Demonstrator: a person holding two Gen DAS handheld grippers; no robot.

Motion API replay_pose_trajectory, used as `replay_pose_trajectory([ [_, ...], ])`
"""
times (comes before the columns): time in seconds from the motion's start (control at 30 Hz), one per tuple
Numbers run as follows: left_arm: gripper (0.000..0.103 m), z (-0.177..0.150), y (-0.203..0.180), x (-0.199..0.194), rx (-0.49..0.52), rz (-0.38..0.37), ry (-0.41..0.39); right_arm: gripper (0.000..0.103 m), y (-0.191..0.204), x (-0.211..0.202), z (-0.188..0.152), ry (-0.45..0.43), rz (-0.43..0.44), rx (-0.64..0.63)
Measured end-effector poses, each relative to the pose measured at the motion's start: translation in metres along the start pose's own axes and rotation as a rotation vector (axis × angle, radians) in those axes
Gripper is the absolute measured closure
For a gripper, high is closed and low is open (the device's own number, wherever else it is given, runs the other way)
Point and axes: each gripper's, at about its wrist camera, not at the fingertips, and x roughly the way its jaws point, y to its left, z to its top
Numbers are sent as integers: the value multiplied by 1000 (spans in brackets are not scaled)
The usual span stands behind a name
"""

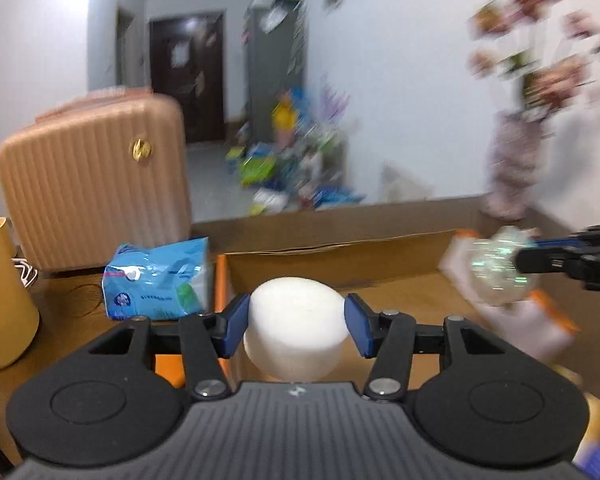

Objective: Organize soft objects
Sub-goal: 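Carry the foam cylinder with the left tool into the box while the right tool drops the bag there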

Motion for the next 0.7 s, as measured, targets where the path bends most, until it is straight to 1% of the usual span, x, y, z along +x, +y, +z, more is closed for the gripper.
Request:
replay_pose_trajectory([
  [0.1,49,19,-3,65,103,84,70,90,-21,66,20,99,-83,-19],
  [0.13,48,23,-2,86,110,112,100,90,-29,87,24,139,-99,-17],
  [0.17,46,25,0,100,106,119,121,86,-36,102,27,167,-107,-4],
  [0.2,44,25,4,112,108,106,146,85,-42,116,28,197,-113,0],
  [0.23,39,26,4,119,112,113,150,84,-45,128,27,220,-126,-2],
  [0.3,31,25,3,124,135,113,140,80,-50,146,27,243,-174,-21],
  [0.33,30,25,3,127,131,107,143,70,-50,151,27,247,-194,-30],
  [0.37,30,25,4,128,129,103,147,64,-51,154,26,243,-204,-32],
  [0.4,30,26,6,128,123,99,146,62,-50,156,25,237,-205,-35],
  [0.5,28,27,12,128,106,83,161,50,-44,150,23,213,-215,-51],
  [0.53,28,27,14,126,104,89,162,48,-42,147,25,204,-230,-58],
  [0.6,28,28,16,115,99,95,156,48,-41,136,30,175,-254,-49],
  [0.7,28,33,20,84,87,90,131,48,-37,104,41,129,-237,-47],
])
